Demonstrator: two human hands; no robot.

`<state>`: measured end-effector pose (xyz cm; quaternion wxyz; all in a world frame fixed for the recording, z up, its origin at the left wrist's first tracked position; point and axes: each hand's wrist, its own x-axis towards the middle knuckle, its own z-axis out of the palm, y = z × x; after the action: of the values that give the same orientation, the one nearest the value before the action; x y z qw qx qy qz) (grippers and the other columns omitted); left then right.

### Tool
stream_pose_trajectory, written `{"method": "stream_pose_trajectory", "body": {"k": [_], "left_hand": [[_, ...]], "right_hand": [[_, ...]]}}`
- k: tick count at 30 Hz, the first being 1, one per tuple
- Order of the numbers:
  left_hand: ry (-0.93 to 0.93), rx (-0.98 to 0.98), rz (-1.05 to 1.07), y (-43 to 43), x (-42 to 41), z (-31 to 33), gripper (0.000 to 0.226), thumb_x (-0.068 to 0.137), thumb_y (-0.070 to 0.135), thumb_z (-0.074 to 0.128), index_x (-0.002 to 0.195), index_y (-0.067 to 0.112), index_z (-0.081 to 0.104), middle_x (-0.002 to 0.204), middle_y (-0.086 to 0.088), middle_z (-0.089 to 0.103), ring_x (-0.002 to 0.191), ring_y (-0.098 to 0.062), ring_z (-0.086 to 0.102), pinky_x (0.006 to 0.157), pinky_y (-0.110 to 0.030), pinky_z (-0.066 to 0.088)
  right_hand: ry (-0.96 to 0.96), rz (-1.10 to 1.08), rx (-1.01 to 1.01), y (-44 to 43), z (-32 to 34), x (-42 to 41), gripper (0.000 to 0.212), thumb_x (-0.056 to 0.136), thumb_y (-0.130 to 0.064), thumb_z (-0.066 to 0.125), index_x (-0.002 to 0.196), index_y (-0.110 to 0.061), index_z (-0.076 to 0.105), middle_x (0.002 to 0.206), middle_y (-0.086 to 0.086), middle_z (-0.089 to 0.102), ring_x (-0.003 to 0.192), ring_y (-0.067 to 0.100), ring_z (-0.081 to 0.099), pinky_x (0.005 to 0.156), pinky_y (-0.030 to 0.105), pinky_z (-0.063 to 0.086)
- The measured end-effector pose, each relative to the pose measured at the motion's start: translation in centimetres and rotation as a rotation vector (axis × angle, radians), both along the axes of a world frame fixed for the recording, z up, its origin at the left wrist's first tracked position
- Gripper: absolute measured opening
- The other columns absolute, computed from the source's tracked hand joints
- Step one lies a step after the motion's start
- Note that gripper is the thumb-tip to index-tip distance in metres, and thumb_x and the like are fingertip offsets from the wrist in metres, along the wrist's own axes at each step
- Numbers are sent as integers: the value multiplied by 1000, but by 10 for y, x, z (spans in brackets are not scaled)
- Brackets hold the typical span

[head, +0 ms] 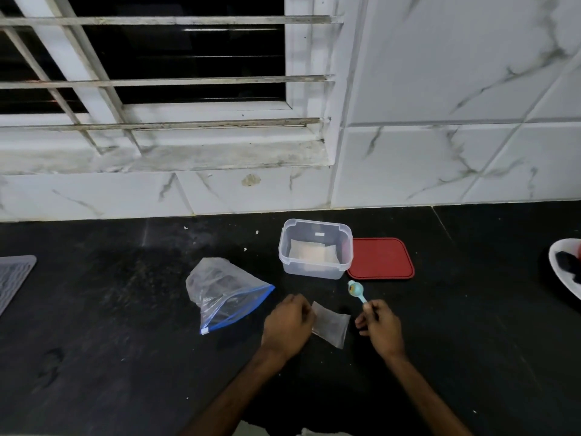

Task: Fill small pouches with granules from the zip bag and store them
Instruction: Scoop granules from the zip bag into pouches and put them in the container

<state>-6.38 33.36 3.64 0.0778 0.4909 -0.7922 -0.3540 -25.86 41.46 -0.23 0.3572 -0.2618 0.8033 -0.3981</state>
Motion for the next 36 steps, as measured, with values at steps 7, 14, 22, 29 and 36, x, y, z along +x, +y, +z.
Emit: {"method": "stream_pose_trajectory", "body": {"k": [7,14,22,29,36], "left_hand": [[-234,-600,224,-32,88,21,56,75,49,76,117,18,56,117,-5,57,104,-22,56,80,-39,52],[-470,-439,277,-58,128,6,66,82,52,68,131,14,45,128,-9,50,113,-24,53,87,-39,52],[-289,-402,272,-72,126,23,17,96,31,52,97,15,57,99,-3,61,82,-20,62,68,-34,51],[-261,-415,136,-64,123,42,17,98,35,48,89,21,53,94,5,57,82,-14,59,69,-31,50],[-150,-422,27,-58,127,55,15,98,36,50,94,24,57,97,9,57,82,-3,51,63,-17,33]], "right_hand": [[56,190,-194,-17,41,44,9,96,-21,55,89,-23,61,71,4,68,63,13,66,60,28,56],[-218,363,-148,-45,69,93,9,95,-18,57,93,-12,63,74,12,72,60,20,63,61,34,54],[-345,540,36,-59,85,126,15,95,-19,58,97,-6,65,79,14,73,64,20,64,59,27,54],[213,725,147,-106,78,167,16,95,-24,57,106,-14,63,97,4,70,86,13,69,81,31,58],[688,1119,531,-144,87,191,45,94,-28,57,133,-10,45,133,13,51,121,27,51,102,38,41]]}}
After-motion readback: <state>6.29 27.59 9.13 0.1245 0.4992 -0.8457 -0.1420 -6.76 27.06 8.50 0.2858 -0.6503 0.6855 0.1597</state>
